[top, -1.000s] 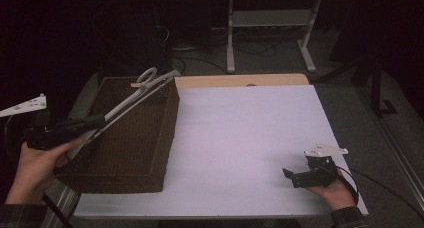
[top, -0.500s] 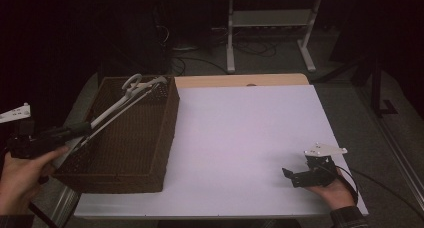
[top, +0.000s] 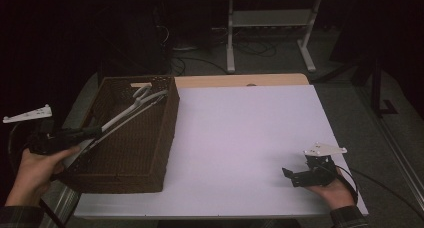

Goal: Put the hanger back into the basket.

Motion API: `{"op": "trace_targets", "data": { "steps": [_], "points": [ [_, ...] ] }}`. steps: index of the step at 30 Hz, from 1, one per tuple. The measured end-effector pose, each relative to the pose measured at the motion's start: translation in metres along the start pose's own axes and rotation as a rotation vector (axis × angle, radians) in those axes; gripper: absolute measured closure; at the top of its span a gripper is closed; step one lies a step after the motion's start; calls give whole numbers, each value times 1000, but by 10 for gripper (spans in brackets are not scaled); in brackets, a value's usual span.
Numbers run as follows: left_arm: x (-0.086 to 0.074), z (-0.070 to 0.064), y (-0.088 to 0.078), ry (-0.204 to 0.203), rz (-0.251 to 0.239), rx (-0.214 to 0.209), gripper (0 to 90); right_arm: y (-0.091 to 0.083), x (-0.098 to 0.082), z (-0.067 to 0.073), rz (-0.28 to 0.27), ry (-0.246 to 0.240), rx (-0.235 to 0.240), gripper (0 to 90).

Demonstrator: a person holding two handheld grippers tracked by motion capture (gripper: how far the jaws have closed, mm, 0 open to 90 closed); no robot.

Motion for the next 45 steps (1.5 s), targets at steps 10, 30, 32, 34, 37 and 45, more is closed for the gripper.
{"op": "trace_targets", "data": {
  "steps": [10, 30, 32, 34, 37, 45],
  "points": [
    [-1, 12, 14, 2, 25, 14, 825, 0, 0, 0, -1, -1, 0, 2],
    [-9, 30, 8, -13, 36, 85, 783, 0, 0, -1, 0, 1, -2, 2],
    [-9, 28, 9, -7, 39, 84, 782, 0, 0, -1, -1, 2, -2, 1],
    [-8, 26, 10, -3, 36, 78, 773, 0, 0, -1, -1, 1, -2, 2],
    [-7, 22, 12, 8, 36, 71, 747, 0, 0, -1, -3, 4, -1, 2],
    [-4, 4, 25, 66, 43, 74, 560, 0, 1, 0, -5, 0, 1, 2]
  ]
}}
Point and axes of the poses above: each handheld gripper's, and its own axes: y roughly forward along the jaws, x roughly out of its top, z roughly to its left, the point moved 8 cm from there along y, roughly forward along the jaws, and after that the axes turned 14 degrees about -y, right-handed, at the moved point
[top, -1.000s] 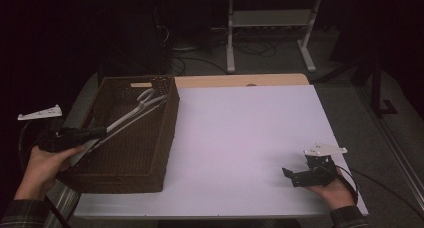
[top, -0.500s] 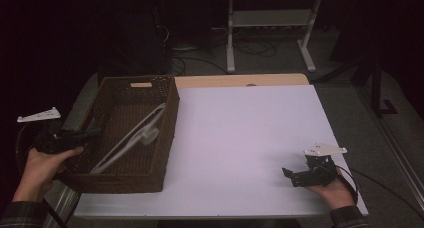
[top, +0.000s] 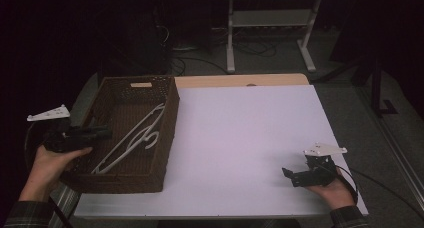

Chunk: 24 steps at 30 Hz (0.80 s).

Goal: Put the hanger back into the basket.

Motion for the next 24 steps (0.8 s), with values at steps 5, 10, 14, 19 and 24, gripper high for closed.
{"op": "trace_targets", "data": {
  "steps": [5, 10, 14, 19, 24],
  "points": [
    [6, -17, 9, 46, -7, -4, 439, 0, 1, 0, -7, 0, 1, 1],
    [13, -35, 24, 88, -13, 5, 314, -1, 3, 1, -15, -2, 6, 1],
    [17, -51, 36, 112, -15, 14, 213, 0, 5, 3, -24, -7, 13, 1],
    [19, -77, 56, 148, 0, 16, 133, -1, 6, 4, -35, -11, 24, 1],
    [21, -100, 76, 184, -4, -8, 130, -2, 6, 4, -40, -12, 26, 2]
  ]
}}
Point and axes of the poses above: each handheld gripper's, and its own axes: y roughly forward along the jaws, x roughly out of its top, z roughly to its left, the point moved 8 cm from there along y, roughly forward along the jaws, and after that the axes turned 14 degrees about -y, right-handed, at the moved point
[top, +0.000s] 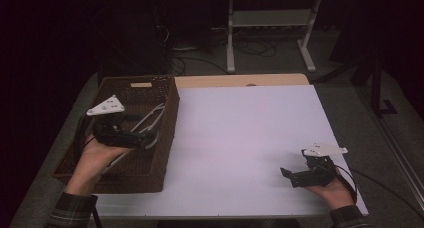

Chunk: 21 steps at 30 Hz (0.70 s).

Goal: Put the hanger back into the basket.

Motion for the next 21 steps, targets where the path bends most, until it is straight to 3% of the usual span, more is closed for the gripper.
{"op": "trace_targets", "data": {
  "steps": [7, 11, 13, 21],
  "points": [
    [4, -32, 32, 48, 9, -31, 125, 0, 0, 1, 0, -3, 3, 2],
    [3, -53, 53, 49, 13, -81, 125, -1, 1, 0, -6, -6, 1, 2],
    [3, -60, 62, 60, 17, -84, 125, -1, 1, 1, -5, -7, 2, 2],
    [-11, -91, 101, 84, 45, -129, 128, -2, 0, 1, -5, -7, 7, 1]
  ]
}}
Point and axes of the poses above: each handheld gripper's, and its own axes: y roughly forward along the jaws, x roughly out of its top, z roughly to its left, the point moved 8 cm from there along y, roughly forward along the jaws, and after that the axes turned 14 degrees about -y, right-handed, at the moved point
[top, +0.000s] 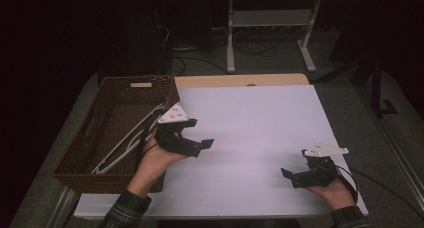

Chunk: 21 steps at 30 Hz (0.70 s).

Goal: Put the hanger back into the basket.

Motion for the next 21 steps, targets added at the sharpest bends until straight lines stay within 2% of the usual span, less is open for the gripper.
{"op": "trace_targets", "data": {
  "steps": [5, 11, 14, 18, 21],
  "points": [
    [-11, -10, 20, 5, 0, -29, 127, 0, 0, 0, -1, -6, 2, 2],
    [-30, -13, 40, 9, 31, -42, 94, 0, 0, 1, 0, -8, 5, 2],
    [-39, -12, 47, 19, 37, -28, 85, 0, 0, 2, 2, -11, 6, 2],
    [-52, -6, 56, 10, 51, -19, 76, 0, 0, 3, 1, -14, 9, 1],
    [-62, 0, 59, 3, 32, 1, 75, 1, 0, 3, 0, -15, 10, 2]
  ]
}}
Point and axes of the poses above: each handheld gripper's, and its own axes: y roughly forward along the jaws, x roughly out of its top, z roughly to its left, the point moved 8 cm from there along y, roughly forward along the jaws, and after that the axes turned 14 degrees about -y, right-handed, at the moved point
